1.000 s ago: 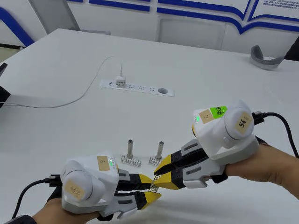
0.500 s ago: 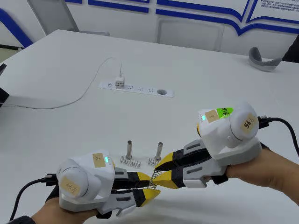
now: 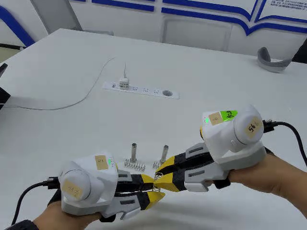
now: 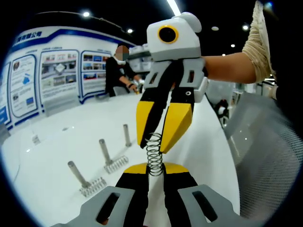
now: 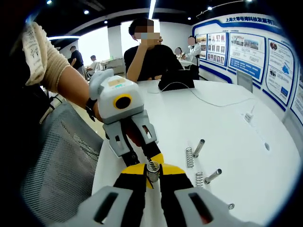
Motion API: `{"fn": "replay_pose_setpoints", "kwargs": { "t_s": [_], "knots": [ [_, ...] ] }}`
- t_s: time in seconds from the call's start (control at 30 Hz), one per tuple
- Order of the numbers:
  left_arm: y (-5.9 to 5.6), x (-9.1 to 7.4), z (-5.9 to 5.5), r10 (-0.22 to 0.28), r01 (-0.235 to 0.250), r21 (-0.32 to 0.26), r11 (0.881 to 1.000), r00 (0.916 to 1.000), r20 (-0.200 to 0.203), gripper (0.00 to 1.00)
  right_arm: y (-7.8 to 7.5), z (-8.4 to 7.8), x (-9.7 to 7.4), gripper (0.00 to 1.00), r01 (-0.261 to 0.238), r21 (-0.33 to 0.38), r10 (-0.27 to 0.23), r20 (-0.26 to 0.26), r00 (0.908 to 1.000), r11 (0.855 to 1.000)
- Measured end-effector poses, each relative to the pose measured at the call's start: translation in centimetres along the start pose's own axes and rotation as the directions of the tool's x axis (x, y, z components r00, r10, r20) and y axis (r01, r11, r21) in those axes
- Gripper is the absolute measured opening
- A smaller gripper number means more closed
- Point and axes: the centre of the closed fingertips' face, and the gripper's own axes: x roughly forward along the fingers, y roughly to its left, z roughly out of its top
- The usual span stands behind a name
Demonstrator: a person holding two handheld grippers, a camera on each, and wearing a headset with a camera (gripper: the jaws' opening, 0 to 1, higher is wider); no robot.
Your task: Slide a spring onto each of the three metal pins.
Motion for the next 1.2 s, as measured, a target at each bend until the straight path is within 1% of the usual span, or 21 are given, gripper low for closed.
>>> {"fn": "replay_pose_setpoints", "kwargs": {
  "t_s": [0.2,0.3,0.37,0.43,0.53,0.67,0.87,0.97,1.2],
  "knots": [
    [0.2,0.0,0.2,0.017,-0.017,0.014,1.000,0.9998,0.003,0.12,-0.3,0.0,-0.3,0.12,0.017,0.002,-0.017,0.003,0.9999,1.000],
    [0.4,0.0,0.1,0.025,-0.025,0.006,1.000,0.9997,-0.003,0.18,-0.6,0.0,-0.5,0.12,0.024,0.008,-0.024,0.005,0.9997,1.000],
    [0.5,-0.1,0.1,0.029,-0.029,0.009,1.000,0.9996,-0.004,0.19,-0.7,0.0,-0.5,0.12,0.028,0.011,-0.028,0.006,0.9996,1.000],
    [0.6,-0.3,0.0,0.036,-0.036,0.004,0.999,0.9993,-0.008,0.23,-0.8,0.0,-0.7,0.12,0.035,0.014,-0.035,0.009,0.9993,0.999],
    [1.0,-0.8,-0.1,0.051,-0.051,-0.001,0.999,0.9986,-0.011,0.26,-1.1,-0.1,-0.9,0.12,0.043,0.021,-0.043,0.013,0.9990,0.999],
    [1.8,-1.5,-0.3,0.076,-0.077,-0.022,0.997,0.9969,-0.019,0.32,-1.6,-0.3,-1.4,0.12,0.058,0.030,-0.058,0.009,0.9983,0.998],
    [3.0,-2.8,-0.6,0.113,-0.113,-0.034,0.993,0.9934,-0.021,0.35,-2.4,-0.3,-2.3,0.12,0.086,0.035,-0.087,0.013,0.9962,0.996],
    [3.7,-3.4,-0.7,0.137,-0.137,-0.045,0.989,0.9904,-0.021,0.37,-2.9,-0.3,-3.0,0.12,0.106,0.043,-0.107,0.019,0.9941,0.993],
    [4.6,-4.3,-0.8,0.171,-0.172,-0.063,0.983,0.9851,-0.019,0.44,-4.0,-0.3,-4.4,0.12,0.151,0.058,-0.153,0.030,0.9877,0.987]
  ]
}}
